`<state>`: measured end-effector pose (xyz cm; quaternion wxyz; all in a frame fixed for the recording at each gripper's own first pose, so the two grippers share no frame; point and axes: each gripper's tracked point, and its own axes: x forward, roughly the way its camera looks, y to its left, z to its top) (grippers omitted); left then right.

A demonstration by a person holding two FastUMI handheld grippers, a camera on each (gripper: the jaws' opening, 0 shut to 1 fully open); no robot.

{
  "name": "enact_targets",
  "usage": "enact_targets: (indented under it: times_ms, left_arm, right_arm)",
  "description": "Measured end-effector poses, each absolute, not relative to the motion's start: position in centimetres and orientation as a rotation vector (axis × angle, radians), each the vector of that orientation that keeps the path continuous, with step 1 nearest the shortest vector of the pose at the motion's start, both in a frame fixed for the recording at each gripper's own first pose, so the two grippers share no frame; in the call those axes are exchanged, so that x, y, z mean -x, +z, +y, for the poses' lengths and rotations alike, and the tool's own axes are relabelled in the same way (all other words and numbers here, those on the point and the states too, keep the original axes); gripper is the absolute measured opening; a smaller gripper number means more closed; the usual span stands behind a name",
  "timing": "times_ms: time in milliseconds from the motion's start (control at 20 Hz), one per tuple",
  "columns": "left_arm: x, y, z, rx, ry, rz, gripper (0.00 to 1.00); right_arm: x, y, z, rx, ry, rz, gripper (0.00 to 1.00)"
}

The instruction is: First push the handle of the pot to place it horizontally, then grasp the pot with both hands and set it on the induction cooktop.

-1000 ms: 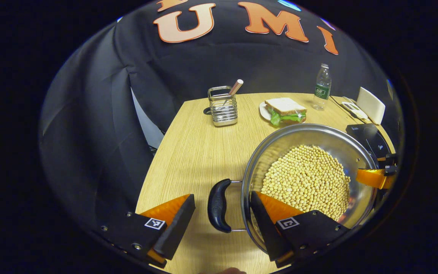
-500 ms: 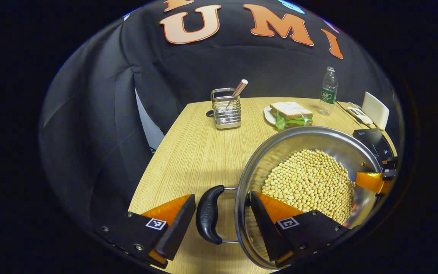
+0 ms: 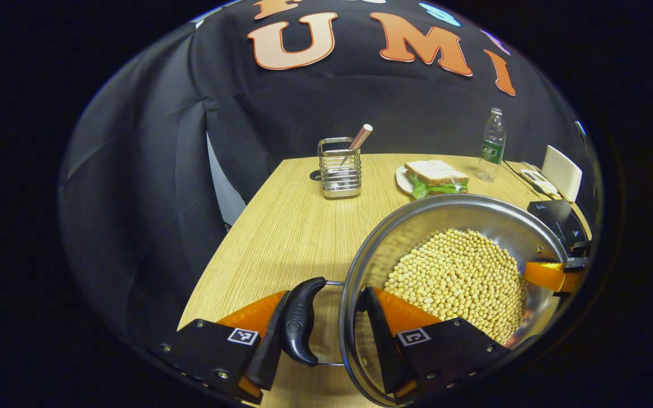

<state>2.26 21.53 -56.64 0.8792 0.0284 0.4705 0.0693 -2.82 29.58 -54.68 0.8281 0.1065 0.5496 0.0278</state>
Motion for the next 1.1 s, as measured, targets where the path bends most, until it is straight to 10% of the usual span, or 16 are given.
enact_targets:
  times_ms: [1100]
  left_arm:
    - [-3.9, -46.6, 14.4, -0.114, 0.133, 0.839, 0.69]
  right_arm:
    - [2.0, -45.6, 21.4, -0.223, -0.001, 1.016, 0.63]
